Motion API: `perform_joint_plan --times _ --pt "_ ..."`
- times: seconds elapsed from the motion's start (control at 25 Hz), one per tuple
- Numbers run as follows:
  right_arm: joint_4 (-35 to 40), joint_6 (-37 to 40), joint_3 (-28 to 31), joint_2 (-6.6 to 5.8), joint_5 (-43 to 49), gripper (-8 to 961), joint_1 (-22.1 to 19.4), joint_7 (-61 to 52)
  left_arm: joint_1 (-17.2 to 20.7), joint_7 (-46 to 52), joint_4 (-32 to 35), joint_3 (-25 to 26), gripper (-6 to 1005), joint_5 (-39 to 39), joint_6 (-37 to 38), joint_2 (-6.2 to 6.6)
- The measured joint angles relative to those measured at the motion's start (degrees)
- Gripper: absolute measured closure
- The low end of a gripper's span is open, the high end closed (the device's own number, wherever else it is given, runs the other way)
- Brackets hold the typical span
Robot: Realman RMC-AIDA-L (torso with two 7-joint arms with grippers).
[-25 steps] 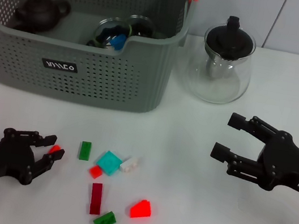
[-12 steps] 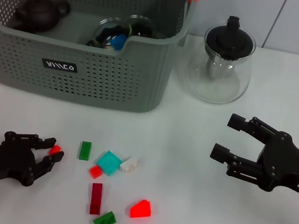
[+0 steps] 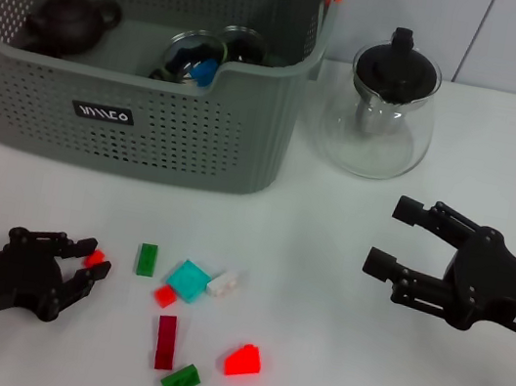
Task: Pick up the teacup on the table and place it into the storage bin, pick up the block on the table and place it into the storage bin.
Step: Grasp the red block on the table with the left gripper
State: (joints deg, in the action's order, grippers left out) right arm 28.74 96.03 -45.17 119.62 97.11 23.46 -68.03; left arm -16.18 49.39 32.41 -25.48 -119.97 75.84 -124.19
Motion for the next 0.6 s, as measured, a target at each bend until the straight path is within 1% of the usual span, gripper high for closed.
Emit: perform_joint_plan --times 0.44,0.6 --pt "0.0 0.0 0.0 -0.08 -0.2 8 0.0 0.0 -0.6 1.4 0.1 -0.1 734 0.0 -1.8 -0.09" --pt "0.0 0.2 0.0 -0.14 -0.2 8 0.0 0.0 -0.6 3.2 0.6 0.5 809 0.2 -1.3 -0.07"
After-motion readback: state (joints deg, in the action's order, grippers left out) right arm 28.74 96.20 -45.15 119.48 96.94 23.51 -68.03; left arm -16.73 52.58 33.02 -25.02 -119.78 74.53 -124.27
